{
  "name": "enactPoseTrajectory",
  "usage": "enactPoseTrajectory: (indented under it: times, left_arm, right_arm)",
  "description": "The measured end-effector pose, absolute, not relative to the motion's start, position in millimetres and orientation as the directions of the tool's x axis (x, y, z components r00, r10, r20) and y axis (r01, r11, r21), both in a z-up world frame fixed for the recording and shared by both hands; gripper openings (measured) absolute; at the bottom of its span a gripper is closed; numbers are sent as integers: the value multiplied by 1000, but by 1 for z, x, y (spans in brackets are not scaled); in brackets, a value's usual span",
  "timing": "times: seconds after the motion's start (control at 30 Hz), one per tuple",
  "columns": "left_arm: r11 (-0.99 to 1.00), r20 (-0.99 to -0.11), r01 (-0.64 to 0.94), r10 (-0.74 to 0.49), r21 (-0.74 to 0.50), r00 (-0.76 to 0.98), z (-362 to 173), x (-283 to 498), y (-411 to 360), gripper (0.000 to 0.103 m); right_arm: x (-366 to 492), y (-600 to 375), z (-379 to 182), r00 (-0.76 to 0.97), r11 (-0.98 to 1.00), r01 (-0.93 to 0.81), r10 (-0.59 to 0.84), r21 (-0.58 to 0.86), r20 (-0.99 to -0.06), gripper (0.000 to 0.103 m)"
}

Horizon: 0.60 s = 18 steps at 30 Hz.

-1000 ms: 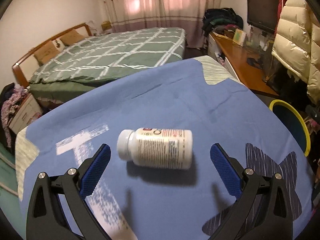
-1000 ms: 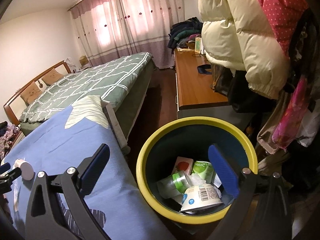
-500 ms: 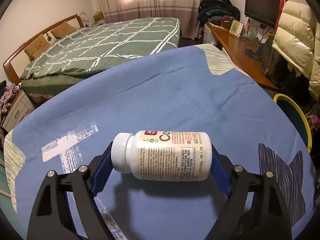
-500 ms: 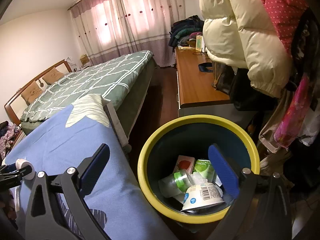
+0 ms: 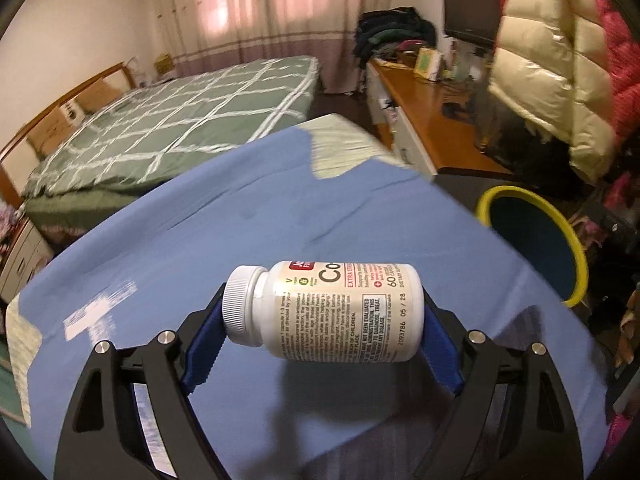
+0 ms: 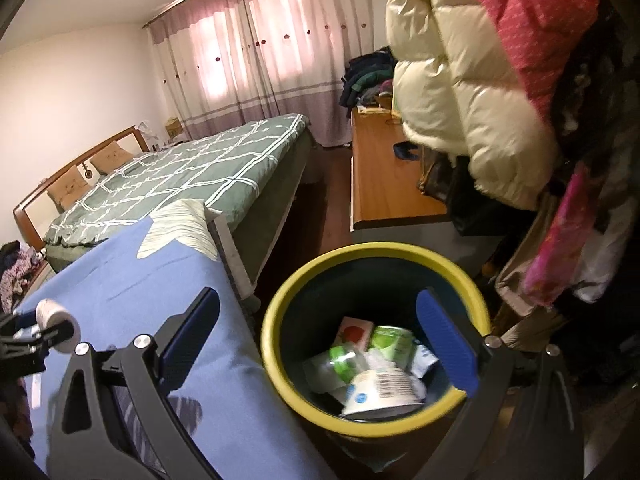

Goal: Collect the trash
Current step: 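Reach the left tool to the white pill bottle and grasp it, then carry the pill bottle over the yellow bin and open the left tool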

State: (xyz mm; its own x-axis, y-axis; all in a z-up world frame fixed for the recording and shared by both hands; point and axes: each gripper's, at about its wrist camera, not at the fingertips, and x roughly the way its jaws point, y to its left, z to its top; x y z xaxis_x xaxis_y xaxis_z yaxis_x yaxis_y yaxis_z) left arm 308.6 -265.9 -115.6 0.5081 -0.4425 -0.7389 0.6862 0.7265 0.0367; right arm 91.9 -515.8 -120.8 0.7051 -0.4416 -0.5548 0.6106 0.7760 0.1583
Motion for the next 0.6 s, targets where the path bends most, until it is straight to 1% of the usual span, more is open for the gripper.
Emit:
enactPoseTrajectory:
  times: [0.3,0.6]
  left_arm:
    - [622,-740,783,-516,23,431,-107,264,-352,84]
    - [506,-765,862,-548,20,339,-119,225,-458,84]
  right_arm:
    - [35,-531,-106,694,768,628,-482,123,-534,94]
    - [-9,-559,-99,689,743,653,-501,147,-523,94]
